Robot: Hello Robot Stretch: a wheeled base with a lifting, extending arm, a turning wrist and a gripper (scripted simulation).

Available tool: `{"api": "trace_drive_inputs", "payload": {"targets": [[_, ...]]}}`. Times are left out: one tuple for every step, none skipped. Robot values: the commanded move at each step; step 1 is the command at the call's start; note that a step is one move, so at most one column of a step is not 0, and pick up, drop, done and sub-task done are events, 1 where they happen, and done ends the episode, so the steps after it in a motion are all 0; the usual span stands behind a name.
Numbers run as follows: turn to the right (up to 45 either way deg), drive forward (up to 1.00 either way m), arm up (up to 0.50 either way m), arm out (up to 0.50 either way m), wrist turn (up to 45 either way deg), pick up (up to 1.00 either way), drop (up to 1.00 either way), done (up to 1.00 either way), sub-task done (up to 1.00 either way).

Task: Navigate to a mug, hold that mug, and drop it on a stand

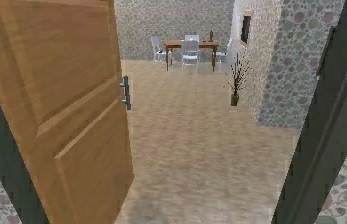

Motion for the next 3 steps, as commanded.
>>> {"api": "trace_drive_inputs", "payload": {"targets": [[0.0, 0.25, 0.0, 0.0, 0.0, 0.0, 0.0, 0.0, 0.0], [6.0, 0.0, 0.0, 0.0, 0.0, 0.0, 0.0, 0.0, 0.0], [0.0, 0.3, 0.0, 0.0, 0.0, 0.0, 0.0, 0.0, 0.0]]}}
